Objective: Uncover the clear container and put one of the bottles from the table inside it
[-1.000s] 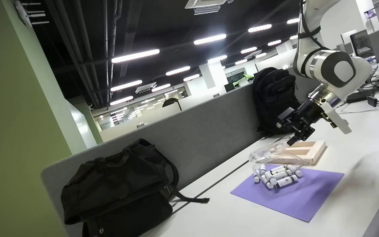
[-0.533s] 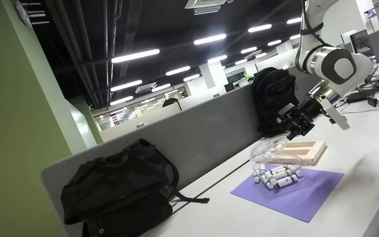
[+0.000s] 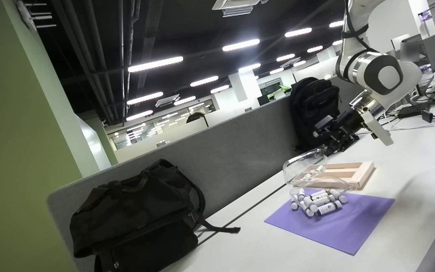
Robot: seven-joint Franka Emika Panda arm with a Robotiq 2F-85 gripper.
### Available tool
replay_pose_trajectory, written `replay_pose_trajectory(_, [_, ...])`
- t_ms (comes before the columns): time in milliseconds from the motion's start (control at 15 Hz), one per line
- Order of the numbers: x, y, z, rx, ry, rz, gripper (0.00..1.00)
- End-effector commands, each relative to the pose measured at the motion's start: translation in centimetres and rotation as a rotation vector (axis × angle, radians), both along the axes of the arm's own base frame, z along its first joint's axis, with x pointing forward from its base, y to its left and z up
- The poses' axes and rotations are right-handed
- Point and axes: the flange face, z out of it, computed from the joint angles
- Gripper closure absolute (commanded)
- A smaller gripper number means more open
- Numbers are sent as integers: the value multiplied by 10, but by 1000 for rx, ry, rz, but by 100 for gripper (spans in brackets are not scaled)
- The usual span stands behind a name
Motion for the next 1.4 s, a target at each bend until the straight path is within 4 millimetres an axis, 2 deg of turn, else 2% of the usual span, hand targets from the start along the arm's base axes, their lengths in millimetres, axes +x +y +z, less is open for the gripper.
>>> replay_pose_trajectory(0, [16,1,16,8,-8,-23,0])
replay_pose_trajectory(800, [71,-12,58,85,13,-107,0])
replay_pose_trajectory(1000, [74,-15,65,105,30,-119,0])
replay_pose_trajectory(1133, [64,-10,68,106,35,-107,0])
replay_pose_trajectory(1200, [68,-13,57,89,11,-100,0])
replay_pose_trajectory(1333, [67,-11,57,92,15,-99,0])
